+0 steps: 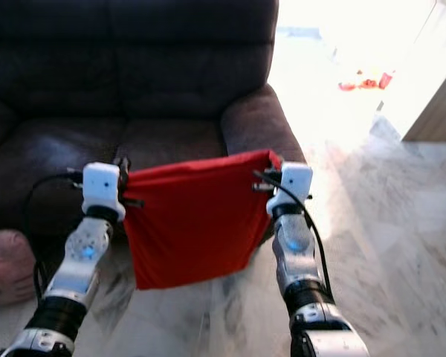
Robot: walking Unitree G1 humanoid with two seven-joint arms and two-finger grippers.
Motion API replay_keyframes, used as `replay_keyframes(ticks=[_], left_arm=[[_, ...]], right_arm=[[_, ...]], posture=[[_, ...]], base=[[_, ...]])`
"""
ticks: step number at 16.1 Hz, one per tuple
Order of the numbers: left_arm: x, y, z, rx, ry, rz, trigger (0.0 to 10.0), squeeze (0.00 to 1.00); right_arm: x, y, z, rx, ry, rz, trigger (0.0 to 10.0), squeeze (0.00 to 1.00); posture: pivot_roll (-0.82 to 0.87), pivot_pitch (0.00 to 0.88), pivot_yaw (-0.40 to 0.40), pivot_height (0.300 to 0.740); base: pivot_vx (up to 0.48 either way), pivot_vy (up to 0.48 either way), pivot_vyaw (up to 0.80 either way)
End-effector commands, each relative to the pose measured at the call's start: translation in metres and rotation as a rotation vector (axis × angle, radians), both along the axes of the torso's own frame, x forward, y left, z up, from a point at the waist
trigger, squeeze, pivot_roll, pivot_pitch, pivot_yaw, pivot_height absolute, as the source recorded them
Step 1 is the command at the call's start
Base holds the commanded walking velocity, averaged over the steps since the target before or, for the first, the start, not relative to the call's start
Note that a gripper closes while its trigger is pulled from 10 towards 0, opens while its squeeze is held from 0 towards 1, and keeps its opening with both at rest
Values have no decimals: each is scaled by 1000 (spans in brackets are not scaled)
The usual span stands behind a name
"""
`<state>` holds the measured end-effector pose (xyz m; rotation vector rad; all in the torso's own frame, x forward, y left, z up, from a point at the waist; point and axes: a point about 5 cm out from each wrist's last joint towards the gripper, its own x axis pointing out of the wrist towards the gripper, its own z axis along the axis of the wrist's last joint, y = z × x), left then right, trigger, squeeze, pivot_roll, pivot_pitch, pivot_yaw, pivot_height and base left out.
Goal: Move the pillow to the sofa from floor
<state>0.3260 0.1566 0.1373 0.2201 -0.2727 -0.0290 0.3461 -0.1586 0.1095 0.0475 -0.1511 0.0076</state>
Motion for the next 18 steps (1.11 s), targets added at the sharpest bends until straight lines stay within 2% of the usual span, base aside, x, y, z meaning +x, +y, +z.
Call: replay_keyframes(ticks=[1, 7, 9, 16, 18], left_arm=[[6, 1, 34, 29, -130, 10, 10000, 0], [9, 2, 54, 44, -190, 13, 10000, 0], [10, -1, 72, 43, -229, -6, 10000, 0], [11, 0, 83, 36, -249, -16, 10000, 0], [11, 4, 90, 29, -258, -7, 10000, 0]], right_arm=[[10, -5, 37, -11, -141, -20, 10000, 0], [14, -5, 59, 1, -209, -23, 10000, 0], [17, -6, 78, 20, -247, -27, 10000, 0], [15, 1, 84, 27, -269, -3, 10000, 0], [15, 4, 93, 32, -285, 10, 10000, 0]], posture=[[123, 15, -68, 740], [126, 33, -71, 740], [123, 36, -71, 740], [130, 38, -74, 740], [131, 39, -74, 740]], base=[[311, 0, 0], [340, 0, 0], [360, 0, 0], [361, 0, 0], [360, 0, 0]])
